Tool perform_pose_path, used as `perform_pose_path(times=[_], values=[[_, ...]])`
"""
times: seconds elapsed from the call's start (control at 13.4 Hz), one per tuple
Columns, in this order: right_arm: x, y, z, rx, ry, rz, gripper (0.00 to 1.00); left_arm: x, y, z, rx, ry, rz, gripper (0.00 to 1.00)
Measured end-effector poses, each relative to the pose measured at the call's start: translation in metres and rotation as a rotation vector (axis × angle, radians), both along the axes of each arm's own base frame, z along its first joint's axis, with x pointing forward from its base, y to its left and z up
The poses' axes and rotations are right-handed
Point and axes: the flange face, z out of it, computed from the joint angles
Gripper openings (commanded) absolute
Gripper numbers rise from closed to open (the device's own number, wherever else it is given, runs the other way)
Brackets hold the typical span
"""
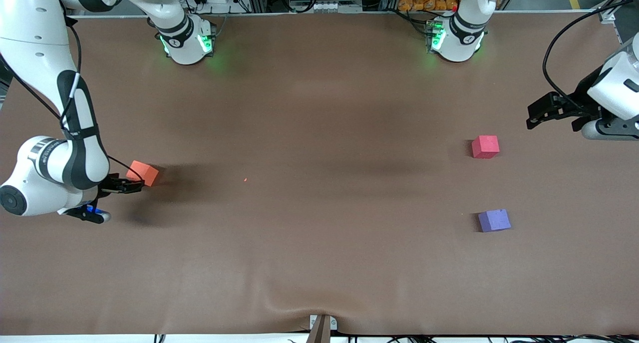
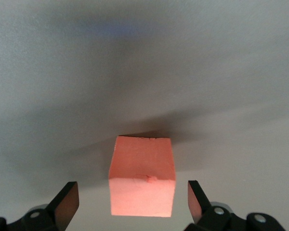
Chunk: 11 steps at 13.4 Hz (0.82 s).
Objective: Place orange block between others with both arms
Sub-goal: 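Lower the right gripper over the orange cube and close on it, then lift the orange cube with the right gripper and carry it toward mid-table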
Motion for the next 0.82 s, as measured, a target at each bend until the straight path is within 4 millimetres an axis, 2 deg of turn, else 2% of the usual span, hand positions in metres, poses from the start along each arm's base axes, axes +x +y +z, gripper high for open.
perform_pose_path(times=[0.6,0.82], values=[[-0.007,-0.001,-0.030,0.006,0.045,-0.014,1.00,0.000,0.000,0.000,0.000,0.001,0.001,1.00],[-0.011,-0.002,-0.047,0.005,0.066,-0.019,1.00,0.002,0.011,-0.003,0.001,0.006,0.020,1.00]])
